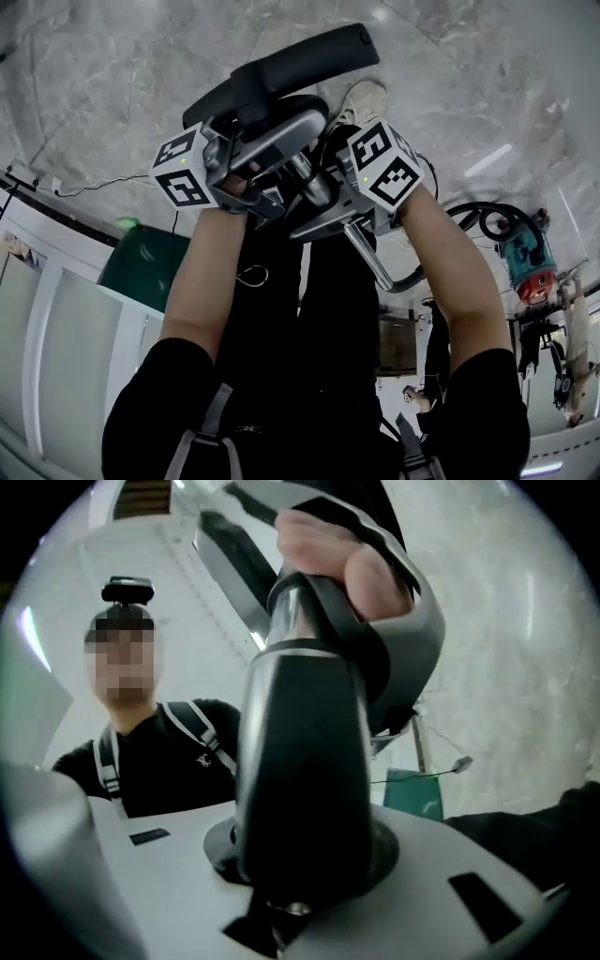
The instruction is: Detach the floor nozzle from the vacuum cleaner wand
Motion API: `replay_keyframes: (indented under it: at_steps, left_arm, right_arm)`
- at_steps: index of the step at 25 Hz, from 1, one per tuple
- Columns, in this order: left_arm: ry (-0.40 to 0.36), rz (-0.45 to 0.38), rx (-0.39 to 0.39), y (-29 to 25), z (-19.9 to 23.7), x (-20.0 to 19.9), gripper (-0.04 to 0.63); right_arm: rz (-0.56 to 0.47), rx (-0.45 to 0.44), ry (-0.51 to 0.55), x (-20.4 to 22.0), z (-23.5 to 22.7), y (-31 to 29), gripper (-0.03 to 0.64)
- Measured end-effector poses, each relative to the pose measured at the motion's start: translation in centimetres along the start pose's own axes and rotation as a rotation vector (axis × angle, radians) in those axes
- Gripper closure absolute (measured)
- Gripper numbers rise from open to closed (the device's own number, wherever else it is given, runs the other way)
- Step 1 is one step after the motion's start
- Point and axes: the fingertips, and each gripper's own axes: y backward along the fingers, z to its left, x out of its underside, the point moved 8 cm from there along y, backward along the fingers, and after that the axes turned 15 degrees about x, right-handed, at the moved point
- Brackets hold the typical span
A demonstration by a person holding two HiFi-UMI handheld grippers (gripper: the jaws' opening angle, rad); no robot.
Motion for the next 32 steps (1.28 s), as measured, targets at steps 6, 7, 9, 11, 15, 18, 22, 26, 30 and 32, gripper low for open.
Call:
replay_keyframes:
  at_steps: [6, 7, 9, 11, 15, 18, 22, 26, 30, 32]
  left_arm:
    - [0.063, 0.004, 0.210, 0.3, -1.2, 0.2, 0.525]
    - [0.065, 0.011, 0.168, 0.3, -1.0, 0.2, 0.526]
    - [0.056, 0.029, 0.062, 0.2, -0.7, 0.1, 0.528]
    - [0.036, 0.047, -0.012, 0.1, -0.9, -0.2, 0.528]
    - [-0.005, 0.070, -0.207, 0.5, -0.7, -0.8, 0.529]
    - [-0.040, 0.052, -0.550, 1.9, 1.2, -1.2, 0.529]
    - [-0.138, 0.078, -0.864, 2.7, 2.7, -1.2, 0.529]
    - [-0.183, 0.093, -0.651, 3.5, 1.7, 0.4, 0.528]
    - [-0.176, 0.165, -0.211, 2.1, -0.7, 1.2, 0.528]
    - [-0.149, 0.204, 0.027, 0.9, -2.0, 1.3, 0.528]
  right_arm:
    - [-0.113, -0.182, -0.061, 0.5, 1.4, -1.6, 0.523]
    - [-0.120, -0.126, -0.057, 0.6, 1.3, -1.5, 0.525]
    - [-0.129, 0.046, -0.033, 0.5, 1.0, -1.3, 0.528]
    - [-0.129, 0.214, 0.002, 0.3, 1.1, -1.4, 0.528]
    - [-0.117, 0.609, 0.045, -0.2, 0.2, -1.6, 0.531]
    - [-0.096, 1.089, 0.061, -0.3, -2.2, -1.6, 0.531]
    - [-0.120, 1.513, 0.163, 0.1, -5.4, -1.5, 0.535]
    - [-0.090, 1.212, 0.218, 1.6, -5.7, -1.8, 0.542]
    - [-0.075, 0.680, 0.218, 2.6, -3.3, -1.8, 0.546]
    - [-0.070, 0.425, 0.207, 2.8, -1.7, -1.8, 0.548]
